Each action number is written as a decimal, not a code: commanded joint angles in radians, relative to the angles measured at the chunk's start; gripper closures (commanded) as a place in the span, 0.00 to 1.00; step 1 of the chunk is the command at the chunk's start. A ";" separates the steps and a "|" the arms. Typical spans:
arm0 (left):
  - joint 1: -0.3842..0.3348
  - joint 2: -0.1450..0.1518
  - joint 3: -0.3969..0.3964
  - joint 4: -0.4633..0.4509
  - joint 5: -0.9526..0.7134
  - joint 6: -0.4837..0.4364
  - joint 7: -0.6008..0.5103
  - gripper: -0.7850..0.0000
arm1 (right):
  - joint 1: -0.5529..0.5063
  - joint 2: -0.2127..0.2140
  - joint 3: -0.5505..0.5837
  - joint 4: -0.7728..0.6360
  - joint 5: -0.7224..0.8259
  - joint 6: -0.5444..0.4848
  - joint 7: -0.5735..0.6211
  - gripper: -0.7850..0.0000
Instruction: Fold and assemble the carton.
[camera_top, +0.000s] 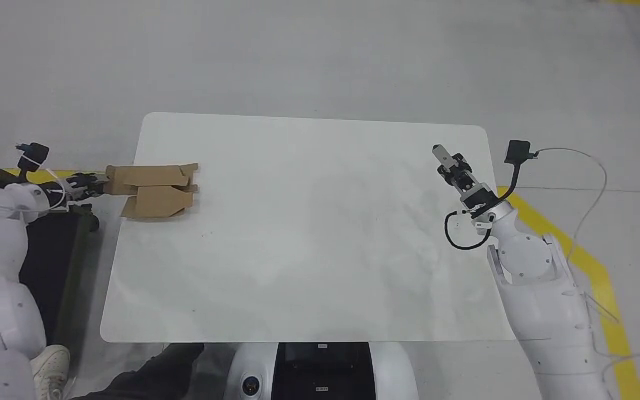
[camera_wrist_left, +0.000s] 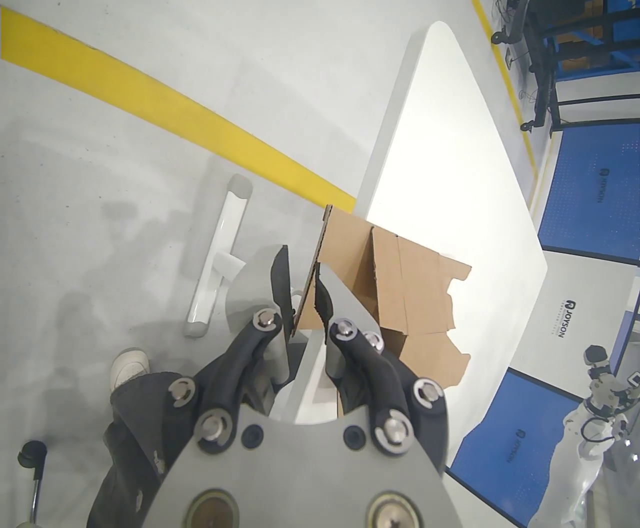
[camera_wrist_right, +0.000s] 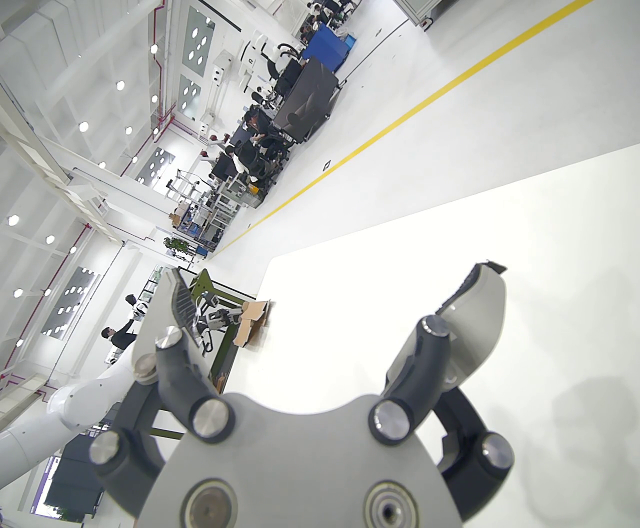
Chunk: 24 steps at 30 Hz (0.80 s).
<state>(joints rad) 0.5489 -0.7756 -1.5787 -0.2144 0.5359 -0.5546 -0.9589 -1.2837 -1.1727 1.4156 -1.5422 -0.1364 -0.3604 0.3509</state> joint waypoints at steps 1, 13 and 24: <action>-0.002 -0.002 0.005 0.001 -0.002 -0.001 -0.006 0.82 | 0.000 0.000 0.000 0.000 0.000 0.000 0.000 0.00; -0.007 -0.010 0.040 0.002 0.003 -0.024 -0.014 0.80 | 0.000 0.000 0.000 0.000 0.000 0.000 0.000 0.00; -0.020 -0.012 0.058 0.011 -0.017 -0.041 -0.042 1.00 | 0.000 0.000 0.000 0.000 0.000 0.000 0.000 0.00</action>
<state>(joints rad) 0.5314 -0.7895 -1.5197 -0.2054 0.5246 -0.5927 -0.9928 -1.2837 -1.1727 1.4156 -1.5422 -0.1364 -0.3604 0.3509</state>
